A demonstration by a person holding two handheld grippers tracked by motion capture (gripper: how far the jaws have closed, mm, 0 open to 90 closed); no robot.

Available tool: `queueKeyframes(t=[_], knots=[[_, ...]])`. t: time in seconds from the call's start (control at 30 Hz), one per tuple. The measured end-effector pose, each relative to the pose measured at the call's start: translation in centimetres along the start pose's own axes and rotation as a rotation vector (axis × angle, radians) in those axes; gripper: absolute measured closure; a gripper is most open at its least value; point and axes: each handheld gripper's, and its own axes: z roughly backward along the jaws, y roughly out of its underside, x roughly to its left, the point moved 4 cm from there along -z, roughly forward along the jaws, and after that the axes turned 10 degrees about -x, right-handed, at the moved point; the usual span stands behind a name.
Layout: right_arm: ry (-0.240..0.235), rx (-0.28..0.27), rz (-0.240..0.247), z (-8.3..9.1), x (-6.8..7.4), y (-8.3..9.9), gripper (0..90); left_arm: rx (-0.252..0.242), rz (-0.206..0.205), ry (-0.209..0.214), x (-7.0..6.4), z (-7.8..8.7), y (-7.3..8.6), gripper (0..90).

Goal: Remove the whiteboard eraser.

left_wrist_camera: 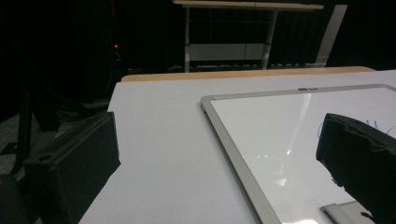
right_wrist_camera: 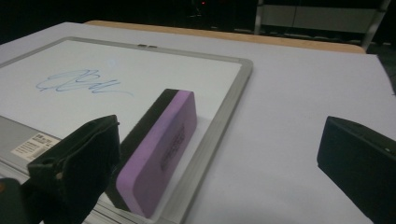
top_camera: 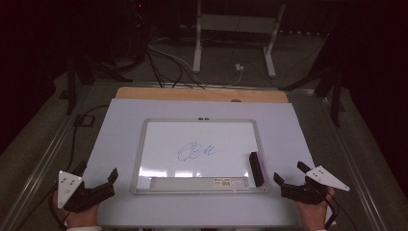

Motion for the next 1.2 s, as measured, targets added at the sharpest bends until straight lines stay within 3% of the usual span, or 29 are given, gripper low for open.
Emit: queueKeyframes(t=[0.23, 0.57, 0.87, 1.2], knots=[[0.027, 0.019, -0.021, 0.2, -0.5, 0.1, 0.1, 0.009, -0.019, -0.01, -0.1, -0.1, 0.0, 0.2], [0.019, 0.008, -0.052, 0.4, -0.5, -0.3, 0.1, 0.024, -0.018, -0.016, 0.0, -0.3, 0.4, 0.2], [0.018, -0.032, -0.082, 0.7, -0.8, -2.2, 0.2, 0.028, -0.011, -0.02, 0.0, -0.3, 0.5, 0.2], [-0.006, -0.01, -0.055, 0.0, -0.5, -3.5, 0.1, 0.039, -0.019, -0.015, -0.3, -0.5, 0.7, 0.2]])
